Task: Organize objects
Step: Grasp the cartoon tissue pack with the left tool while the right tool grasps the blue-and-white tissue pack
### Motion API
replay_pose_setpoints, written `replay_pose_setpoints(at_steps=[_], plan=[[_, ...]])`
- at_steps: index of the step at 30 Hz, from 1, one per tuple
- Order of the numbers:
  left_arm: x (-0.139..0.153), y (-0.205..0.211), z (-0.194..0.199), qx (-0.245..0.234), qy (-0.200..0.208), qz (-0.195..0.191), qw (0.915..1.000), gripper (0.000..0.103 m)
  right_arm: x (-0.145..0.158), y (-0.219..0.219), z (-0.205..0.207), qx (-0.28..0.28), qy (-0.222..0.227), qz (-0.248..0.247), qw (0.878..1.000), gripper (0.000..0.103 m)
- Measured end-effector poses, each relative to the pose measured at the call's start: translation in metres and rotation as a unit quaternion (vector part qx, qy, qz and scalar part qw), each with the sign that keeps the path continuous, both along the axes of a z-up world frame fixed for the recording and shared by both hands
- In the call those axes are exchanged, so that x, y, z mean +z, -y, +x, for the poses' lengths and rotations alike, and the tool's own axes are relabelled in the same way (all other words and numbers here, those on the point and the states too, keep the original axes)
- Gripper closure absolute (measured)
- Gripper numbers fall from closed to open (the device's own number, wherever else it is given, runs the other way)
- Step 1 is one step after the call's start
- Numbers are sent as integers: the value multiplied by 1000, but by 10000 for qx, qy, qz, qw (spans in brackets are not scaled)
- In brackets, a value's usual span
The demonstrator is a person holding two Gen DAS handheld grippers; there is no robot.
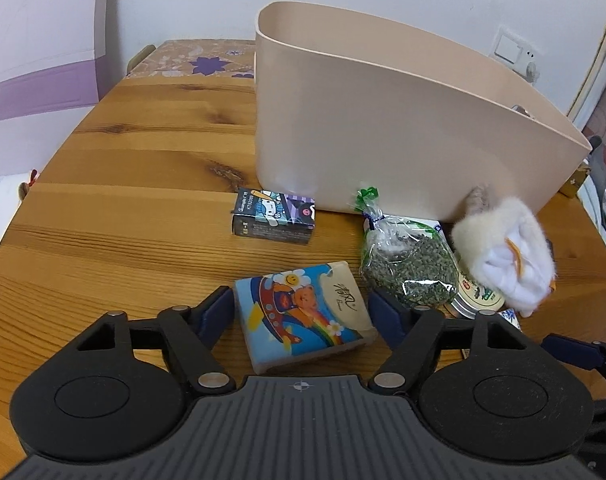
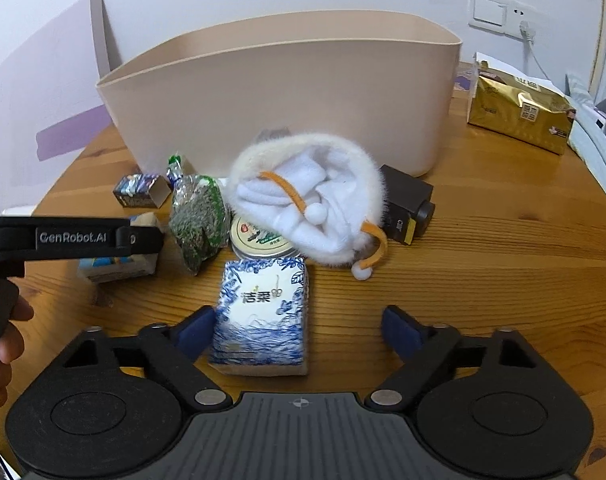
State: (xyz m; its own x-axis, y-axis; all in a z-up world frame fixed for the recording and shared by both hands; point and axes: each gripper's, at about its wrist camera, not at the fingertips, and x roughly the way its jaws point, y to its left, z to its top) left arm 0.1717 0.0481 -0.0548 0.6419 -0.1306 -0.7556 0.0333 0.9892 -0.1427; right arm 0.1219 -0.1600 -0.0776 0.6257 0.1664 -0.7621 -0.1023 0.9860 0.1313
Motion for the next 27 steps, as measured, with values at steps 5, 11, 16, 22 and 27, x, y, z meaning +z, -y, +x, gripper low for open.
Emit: replay_pose_setpoints(at_steps=[5, 11, 16, 22, 27], plan=[[0, -1, -3, -71, 23, -33, 10000, 33, 2, 3, -2, -24, 68, 29, 10000, 48], [1, 1, -12, -190, 1, -10, 9998, 34, 4, 3, -5, 62, 72, 112, 9999, 59], [2, -1, -19, -213, -39, -32, 9998, 35, 5, 7, -8, 64, 35, 256, 9996, 59], [6, -2, -26, -180, -69, -72, 9998, 36, 14, 12, -12, 42, 149, 321, 9994, 59], [15, -3, -37, -225, 3, -88, 9997, 36, 24, 19, -17, 40, 264, 421, 9988, 59]])
